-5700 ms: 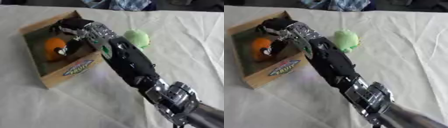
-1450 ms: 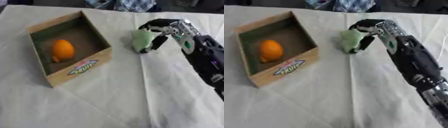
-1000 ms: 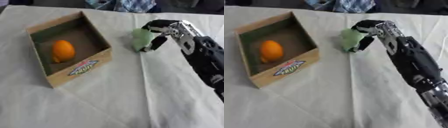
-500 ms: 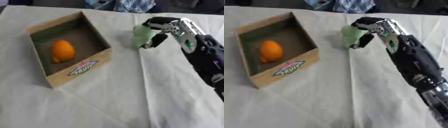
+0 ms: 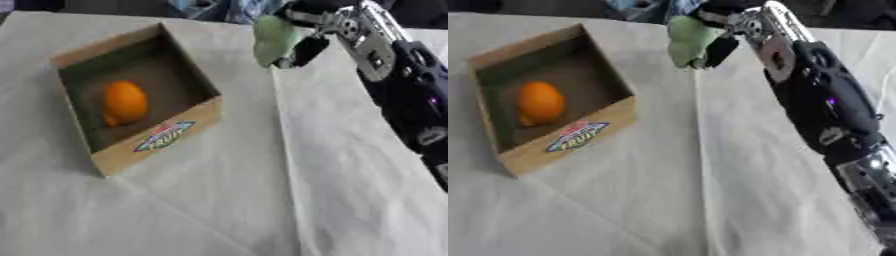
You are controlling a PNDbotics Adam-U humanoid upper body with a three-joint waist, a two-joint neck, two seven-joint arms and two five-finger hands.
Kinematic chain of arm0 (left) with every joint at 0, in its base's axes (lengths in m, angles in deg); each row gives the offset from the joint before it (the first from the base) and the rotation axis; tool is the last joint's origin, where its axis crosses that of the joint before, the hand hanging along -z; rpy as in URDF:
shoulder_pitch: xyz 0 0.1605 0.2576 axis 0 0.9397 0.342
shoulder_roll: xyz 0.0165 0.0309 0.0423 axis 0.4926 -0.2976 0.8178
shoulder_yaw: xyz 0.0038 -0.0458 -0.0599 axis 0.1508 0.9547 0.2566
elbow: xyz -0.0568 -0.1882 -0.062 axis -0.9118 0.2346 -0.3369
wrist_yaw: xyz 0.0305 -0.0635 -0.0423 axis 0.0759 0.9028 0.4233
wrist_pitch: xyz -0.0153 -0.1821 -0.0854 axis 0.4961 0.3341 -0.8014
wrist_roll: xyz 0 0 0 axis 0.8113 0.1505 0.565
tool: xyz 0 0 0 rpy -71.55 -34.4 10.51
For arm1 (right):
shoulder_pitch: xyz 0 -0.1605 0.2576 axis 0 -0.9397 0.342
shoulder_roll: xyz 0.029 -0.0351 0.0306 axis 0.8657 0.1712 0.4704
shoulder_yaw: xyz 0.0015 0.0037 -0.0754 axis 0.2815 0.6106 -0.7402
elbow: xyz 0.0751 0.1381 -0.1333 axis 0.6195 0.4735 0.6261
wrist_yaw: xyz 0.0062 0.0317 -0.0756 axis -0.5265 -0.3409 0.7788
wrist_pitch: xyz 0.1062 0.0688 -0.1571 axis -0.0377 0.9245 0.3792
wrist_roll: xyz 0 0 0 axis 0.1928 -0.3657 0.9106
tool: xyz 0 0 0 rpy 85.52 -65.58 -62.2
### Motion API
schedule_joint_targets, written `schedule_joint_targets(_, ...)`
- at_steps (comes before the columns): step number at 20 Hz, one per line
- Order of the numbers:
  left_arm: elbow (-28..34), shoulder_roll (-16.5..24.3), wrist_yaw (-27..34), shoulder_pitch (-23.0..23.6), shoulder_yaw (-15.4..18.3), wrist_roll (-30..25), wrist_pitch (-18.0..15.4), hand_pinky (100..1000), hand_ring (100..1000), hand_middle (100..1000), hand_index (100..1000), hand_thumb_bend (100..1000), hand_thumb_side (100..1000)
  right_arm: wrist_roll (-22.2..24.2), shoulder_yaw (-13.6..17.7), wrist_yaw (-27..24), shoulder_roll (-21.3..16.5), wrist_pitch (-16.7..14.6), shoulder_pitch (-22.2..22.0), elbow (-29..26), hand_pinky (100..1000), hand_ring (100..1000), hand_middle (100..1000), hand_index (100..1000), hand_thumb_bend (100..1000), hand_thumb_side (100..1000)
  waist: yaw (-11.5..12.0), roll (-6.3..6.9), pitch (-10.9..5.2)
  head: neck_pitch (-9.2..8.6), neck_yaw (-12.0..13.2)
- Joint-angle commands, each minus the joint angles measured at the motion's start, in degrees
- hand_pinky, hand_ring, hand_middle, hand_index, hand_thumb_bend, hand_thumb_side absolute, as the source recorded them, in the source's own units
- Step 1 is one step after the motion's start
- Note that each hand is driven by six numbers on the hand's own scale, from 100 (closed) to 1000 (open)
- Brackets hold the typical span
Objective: Pick up objects on the table and place them in the box.
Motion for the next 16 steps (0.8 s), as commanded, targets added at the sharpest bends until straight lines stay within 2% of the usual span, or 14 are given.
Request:
schedule_joint_targets(1,0.81,1.13,-0.06,-0.4,0.27,-0.28,-0.05,623,802,1000,698,255,997,0.95,-0.39,-0.9,0.9,0.39,3.01,-2.34,835,816,673,834,238,217,0.07,0.28,-1.4,-0.02,-0.27)
schedule_joint_targets(2,0.81,1.11,-0.05,-0.4,0.26,-0.3,-0.06,623,802,1000,698,254,997,1.22,-0.56,-1.04,1.67,0.55,3.68,-2.6,834,815,674,836,233,260,0.09,0.28,-1.42,-0.04,-0.33)
schedule_joint_targets(3,0.81,1.09,-0.03,-0.41,0.24,-0.31,-0.07,623,802,1000,698,255,996,1.45,-0.67,-1.15,2.49,0.72,4.29,-2.79,833,815,674,836,226,215,0.11,0.29,-1.45,-0.05,-0.39)
schedule_joint_targets(4,0.81,1.07,-0.01,-0.43,0.22,-0.33,-0.08,623,802,1000,698,255,996,1.63,-0.73,-1.17,3.36,0.95,4.85,-2.88,832,814,673,837,212,213,0.14,0.3,-1.47,-0.06,-0.45)
schedule_joint_targets(10,0.81,0.95,0.14,-0.64,0.09,-0.4,-0.25,623,802,1000,698,254,996,2.2,-0.52,-0.32,9.23,2.5,7.36,-1.71,828,810,670,843,162,231,0.42,0.46,-1.53,-0.11,-1.14)
schedule_joint_targets(16,0.81,0.87,0.34,-0.92,-0.13,-0.57,-0.44,624,802,1000,698,254,996,2.56,-1.27,1.1,14.34,2.34,9.23,-0.09,826,809,669,844,142,236,0.69,0.48,-1.49,-0.04,-2.58)
